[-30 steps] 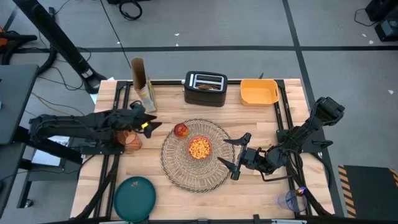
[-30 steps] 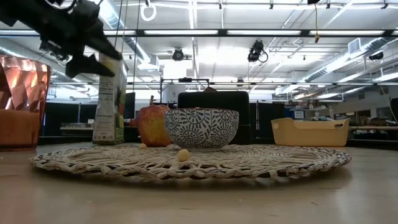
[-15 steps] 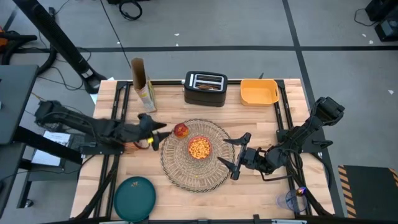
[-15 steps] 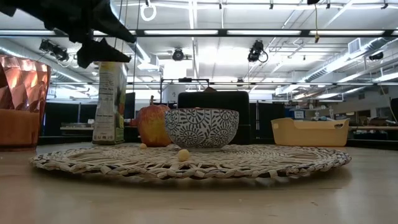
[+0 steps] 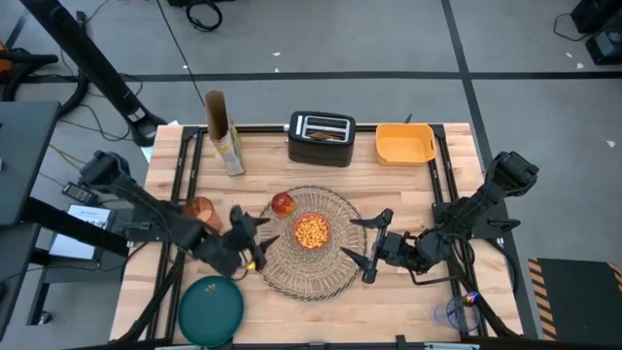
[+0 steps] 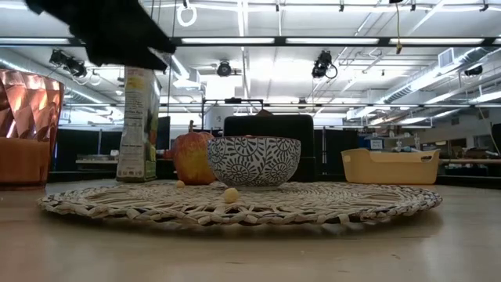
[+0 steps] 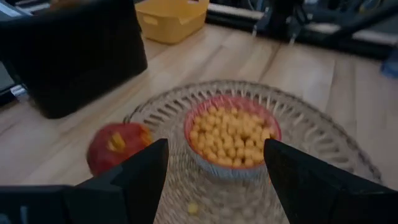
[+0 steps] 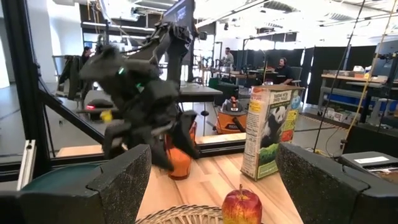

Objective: Arrange a breakfast setting
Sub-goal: Pour the cereal into the red patterned bowl

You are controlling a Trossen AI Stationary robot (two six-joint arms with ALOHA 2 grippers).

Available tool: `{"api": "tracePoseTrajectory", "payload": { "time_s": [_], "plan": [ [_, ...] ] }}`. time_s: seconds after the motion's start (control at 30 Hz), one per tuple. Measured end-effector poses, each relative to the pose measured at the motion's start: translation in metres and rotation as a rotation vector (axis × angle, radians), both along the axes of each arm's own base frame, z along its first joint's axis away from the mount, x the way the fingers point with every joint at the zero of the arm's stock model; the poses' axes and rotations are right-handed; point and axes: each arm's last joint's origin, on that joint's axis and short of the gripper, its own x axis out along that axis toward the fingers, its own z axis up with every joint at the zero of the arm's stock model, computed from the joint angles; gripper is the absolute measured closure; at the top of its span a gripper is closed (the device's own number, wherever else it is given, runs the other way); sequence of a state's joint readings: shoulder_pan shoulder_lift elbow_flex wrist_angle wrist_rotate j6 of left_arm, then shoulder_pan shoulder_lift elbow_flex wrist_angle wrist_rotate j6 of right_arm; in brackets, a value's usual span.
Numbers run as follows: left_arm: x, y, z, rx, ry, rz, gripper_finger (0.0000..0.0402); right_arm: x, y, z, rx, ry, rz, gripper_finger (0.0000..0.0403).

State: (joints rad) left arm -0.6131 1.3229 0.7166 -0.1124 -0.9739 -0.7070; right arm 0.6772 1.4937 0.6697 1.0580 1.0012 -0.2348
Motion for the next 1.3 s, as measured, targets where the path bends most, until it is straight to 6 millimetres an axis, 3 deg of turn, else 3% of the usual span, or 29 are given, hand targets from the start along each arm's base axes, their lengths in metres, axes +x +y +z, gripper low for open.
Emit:
{"api": "tracePoseTrajectory", "payload": {
  "time_s": [0.2,0.53,0.73,1.03,1.3],
  "plan": [
    [0.011,-0.021,-0.036,0.029,0.045,-0.021,0.0127,-0.001,0.002,0.0,0.001,0.001,0.009,0.0055],
    [0.036,-0.008,-0.086,0.027,0.112,0.108,0.0128,-0.001,0.002,0.0,0.007,-0.002,0.01,0.0055],
    [0.044,0.004,-0.104,-0.036,0.118,0.194,0.0128,-0.001,0.002,0.0,0.007,-0.002,0.01,0.0055],
    [0.043,0.005,-0.126,-0.035,0.114,0.261,0.0128,-0.001,0.002,0.0,0.005,0.0,0.01,0.0055],
    [0.044,0.005,-0.13,-0.018,0.109,0.268,0.014,-0.002,0.003,-0.001,0.001,0.006,0.011,0.0055]
  ]
}}
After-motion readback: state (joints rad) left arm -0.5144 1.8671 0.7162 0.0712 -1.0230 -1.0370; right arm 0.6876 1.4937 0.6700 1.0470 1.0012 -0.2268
